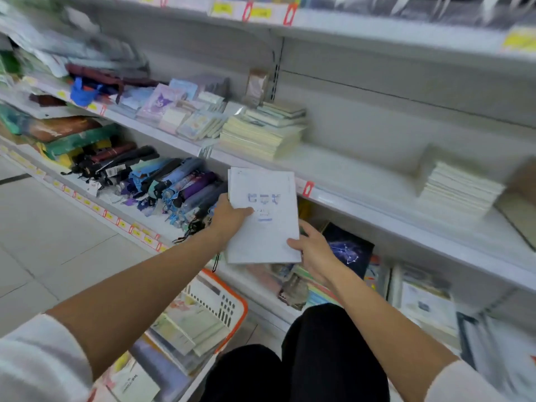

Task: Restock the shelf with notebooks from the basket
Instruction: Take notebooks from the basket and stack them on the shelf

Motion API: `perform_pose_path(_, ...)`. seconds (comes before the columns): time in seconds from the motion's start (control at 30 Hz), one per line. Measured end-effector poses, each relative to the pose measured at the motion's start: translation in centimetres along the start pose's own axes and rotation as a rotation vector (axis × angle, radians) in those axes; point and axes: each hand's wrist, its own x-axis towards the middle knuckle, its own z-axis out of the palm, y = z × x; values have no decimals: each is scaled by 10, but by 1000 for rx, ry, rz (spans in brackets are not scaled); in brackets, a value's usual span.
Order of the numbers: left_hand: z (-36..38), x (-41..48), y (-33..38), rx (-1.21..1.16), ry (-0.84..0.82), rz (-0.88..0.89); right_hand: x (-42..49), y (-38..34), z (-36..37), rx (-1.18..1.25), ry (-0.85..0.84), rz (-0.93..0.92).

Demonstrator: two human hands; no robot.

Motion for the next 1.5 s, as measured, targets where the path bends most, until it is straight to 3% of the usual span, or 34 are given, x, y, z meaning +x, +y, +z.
perform_pose_path(0.3,157,2,77,232,-429,159,-25,-93,-155,204,363,-182)
perform_pose_path(0.4,207,2,100,198,-530,189,-33,-120,-206,189,497,-207)
perform_pose_path(0.73,354,19,132,-34,-529,129,-18,-159,-323,195,847,-321)
perform_pose_path(0.9,379,24,130,-288,-516,-26,-28,-141,-353,222,760,-394)
perform_pose_path(1.0,383,34,125,-179,-572,100,-21,-129,-367,12,843,-384)
perform_pose_path(1.07,388,43,118,-36,-532,200,-13,-124,-372,-97,883,-383)
perform_pose_path(1.17,397,58,110,-8,-440,277,1,-121,-379,-197,901,-416)
perform_pose_path(1.37,412,74,113,-39,-451,246,28,-119,-390,-245,906,-433)
perform_pose_path(1.5,414,78,107,-66,-510,267,36,-118,-394,-206,814,-391)
